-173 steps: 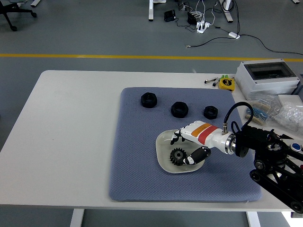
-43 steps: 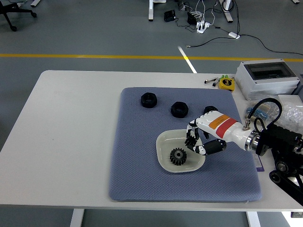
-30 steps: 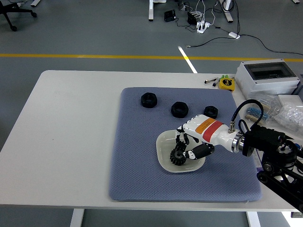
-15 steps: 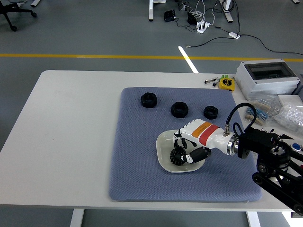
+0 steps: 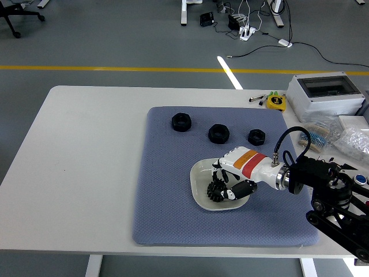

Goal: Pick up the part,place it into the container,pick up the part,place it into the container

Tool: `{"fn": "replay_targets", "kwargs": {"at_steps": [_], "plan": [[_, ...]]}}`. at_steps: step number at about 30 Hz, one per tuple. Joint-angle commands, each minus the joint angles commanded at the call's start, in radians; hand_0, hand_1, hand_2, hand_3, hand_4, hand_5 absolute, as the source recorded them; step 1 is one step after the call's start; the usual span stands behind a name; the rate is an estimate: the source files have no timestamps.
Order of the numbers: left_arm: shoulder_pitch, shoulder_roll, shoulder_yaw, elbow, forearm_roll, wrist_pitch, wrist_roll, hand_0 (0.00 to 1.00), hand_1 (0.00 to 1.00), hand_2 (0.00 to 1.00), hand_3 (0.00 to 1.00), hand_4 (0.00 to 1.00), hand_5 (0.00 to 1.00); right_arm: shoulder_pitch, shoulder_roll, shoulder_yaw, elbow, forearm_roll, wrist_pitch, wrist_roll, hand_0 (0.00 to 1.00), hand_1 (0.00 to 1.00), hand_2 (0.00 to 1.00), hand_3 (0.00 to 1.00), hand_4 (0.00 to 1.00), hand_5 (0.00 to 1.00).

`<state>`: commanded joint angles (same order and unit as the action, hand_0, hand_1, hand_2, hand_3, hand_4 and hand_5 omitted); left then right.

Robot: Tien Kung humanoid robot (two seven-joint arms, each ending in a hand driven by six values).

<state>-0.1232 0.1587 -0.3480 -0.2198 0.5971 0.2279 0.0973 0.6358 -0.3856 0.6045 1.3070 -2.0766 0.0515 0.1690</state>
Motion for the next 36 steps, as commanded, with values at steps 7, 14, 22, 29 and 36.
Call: {"fn": "replay_targets", "kwargs": {"at_steps": [7, 14, 22, 29, 36], "plan": [[0.001, 0.000, 0.001, 0.000, -0.002, 0.000, -0.001, 0.704, 0.632, 0.706, 0.617, 0.712, 0.681, 0.001, 0.000, 0.001, -0.002, -0.008, 0.000, 0.011, 0.117, 0.330, 0.488, 0.528, 0.664, 0.321], [0.001, 0.000, -0.001, 0.000, 0.001, 0.000, 0.001, 0.704, 0.631, 0.708, 0.617, 0.712, 0.680, 0.002, 0.000, 0.004, 0.001, -0.010, -0.007, 0.023, 0.145, 0.359, 0.535, 0.544, 0.677, 0.297], [0.004, 0.000, -0.001, 0.000, 0.002, 0.000, 0.002, 0.704, 0.631, 0.711, 0.617, 0.712, 0.680, -0.001, 0.001, 0.002, 0.000, -0.016, -0.011, 0.029, 0.178, 0.393, 0.608, 0.597, 0.713, 0.293], [0.007, 0.001, -0.004, 0.000, 0.005, -0.001, 0.003, 0.704, 0.632, 0.712, 0.618, 0.713, 0.682, -0.003, 0.004, -0.003, -0.007, -0.028, -0.011, 0.030, 0.207, 0.410, 0.665, 0.654, 0.747, 0.290], [0.010, 0.001, -0.009, 0.000, 0.012, -0.002, 0.006, 0.704, 0.633, 0.713, 0.618, 0.713, 0.681, -0.006, 0.001, -0.002, -0.005, -0.036, -0.009, 0.031, 0.224, 0.423, 0.703, 0.680, 0.760, 0.288]]}}
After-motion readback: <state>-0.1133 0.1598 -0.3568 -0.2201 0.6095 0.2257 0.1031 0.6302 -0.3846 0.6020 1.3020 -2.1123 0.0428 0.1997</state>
